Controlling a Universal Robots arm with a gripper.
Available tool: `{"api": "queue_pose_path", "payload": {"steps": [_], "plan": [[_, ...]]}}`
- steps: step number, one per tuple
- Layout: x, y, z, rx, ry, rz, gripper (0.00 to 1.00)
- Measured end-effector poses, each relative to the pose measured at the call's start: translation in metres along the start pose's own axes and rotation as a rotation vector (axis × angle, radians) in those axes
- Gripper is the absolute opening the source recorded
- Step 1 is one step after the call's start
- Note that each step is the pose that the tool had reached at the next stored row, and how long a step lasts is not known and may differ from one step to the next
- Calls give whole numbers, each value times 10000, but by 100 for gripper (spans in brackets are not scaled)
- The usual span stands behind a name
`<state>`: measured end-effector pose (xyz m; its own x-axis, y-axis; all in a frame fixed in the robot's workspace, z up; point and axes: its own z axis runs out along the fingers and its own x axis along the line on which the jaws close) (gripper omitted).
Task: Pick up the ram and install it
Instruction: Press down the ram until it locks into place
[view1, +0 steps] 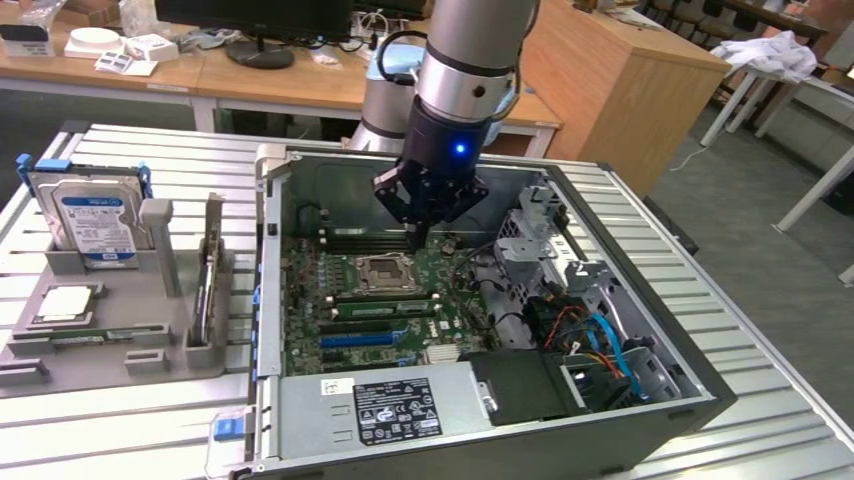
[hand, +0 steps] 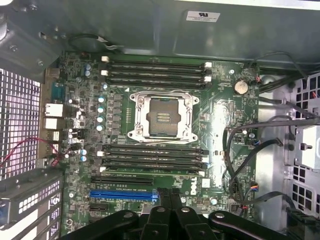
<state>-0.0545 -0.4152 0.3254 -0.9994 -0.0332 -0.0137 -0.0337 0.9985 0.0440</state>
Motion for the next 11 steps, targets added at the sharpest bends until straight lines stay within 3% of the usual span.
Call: {"api": "queue_pose_path", "payload": {"steps": [11], "plan": [[30, 7, -1, -1, 23, 2, 11]]}}
